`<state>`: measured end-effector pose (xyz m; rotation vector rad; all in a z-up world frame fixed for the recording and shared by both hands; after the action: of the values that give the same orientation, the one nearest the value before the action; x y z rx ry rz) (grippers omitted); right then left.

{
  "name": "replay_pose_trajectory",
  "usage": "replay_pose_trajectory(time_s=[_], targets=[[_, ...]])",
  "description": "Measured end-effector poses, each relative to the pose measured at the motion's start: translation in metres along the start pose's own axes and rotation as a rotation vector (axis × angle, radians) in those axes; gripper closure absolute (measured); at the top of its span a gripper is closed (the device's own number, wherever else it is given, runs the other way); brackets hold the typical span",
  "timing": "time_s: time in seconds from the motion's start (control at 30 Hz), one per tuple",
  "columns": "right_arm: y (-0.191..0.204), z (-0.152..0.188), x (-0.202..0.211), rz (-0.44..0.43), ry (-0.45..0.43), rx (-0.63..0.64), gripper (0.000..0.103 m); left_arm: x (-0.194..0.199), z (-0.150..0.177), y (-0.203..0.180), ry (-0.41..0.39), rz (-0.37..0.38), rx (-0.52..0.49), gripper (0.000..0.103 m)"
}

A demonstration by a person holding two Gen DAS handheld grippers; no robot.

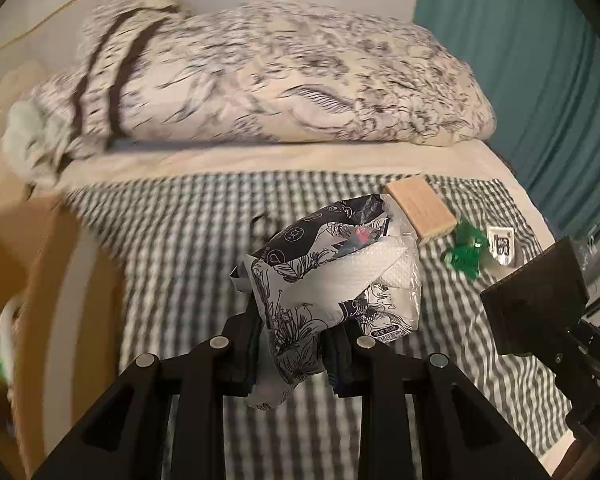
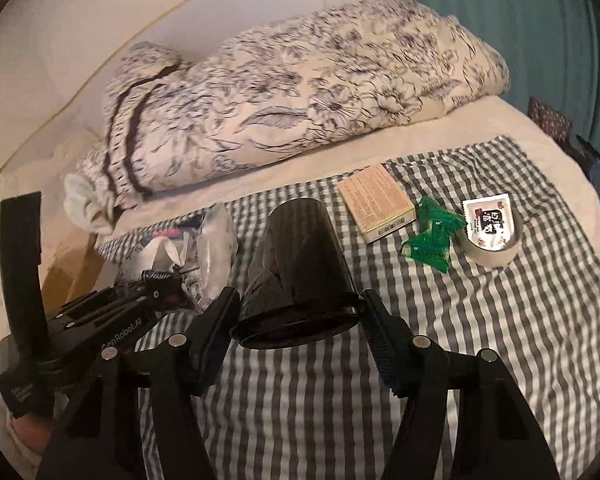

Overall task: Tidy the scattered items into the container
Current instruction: 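Carry the tissue box and black cup over the cardboard box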

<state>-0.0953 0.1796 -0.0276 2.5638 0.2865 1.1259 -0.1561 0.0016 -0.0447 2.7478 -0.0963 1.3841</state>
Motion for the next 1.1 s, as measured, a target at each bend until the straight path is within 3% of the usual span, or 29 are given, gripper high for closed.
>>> replay_pose_trajectory(time_s=[0.37, 0.67, 1.1], targets=[[0.069, 0.047, 0.04, -0.039, 0.043, 0.148, 0.041, 0.08, 0.067, 0.063, -0.027, -0.116, 0.095, 0.076], [0.135, 0.064, 0.055, -0.092, 0.053, 0.242, 0.041, 0.121, 0.081, 0.114, -0.065, -0.143, 0.181, 0.075], [0.24, 0.055, 0.017, -0.187, 0.107, 0.353, 0.041, 0.131, 0.078, 0.227, -0.055, -0.218, 0.327, 0.075]])
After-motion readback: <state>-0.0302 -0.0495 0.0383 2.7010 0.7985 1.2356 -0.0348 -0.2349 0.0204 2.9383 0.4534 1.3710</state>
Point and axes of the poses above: each gripper's, at about its wrist camera, not at the fingertips, and x roughly against the way its jaws point, y to its left, z to its underside, the point moved 2 cm from there along -x, roughly the way its jaws point, and after that the axes turned 8 degrees about -z, right-handed, at the moved point
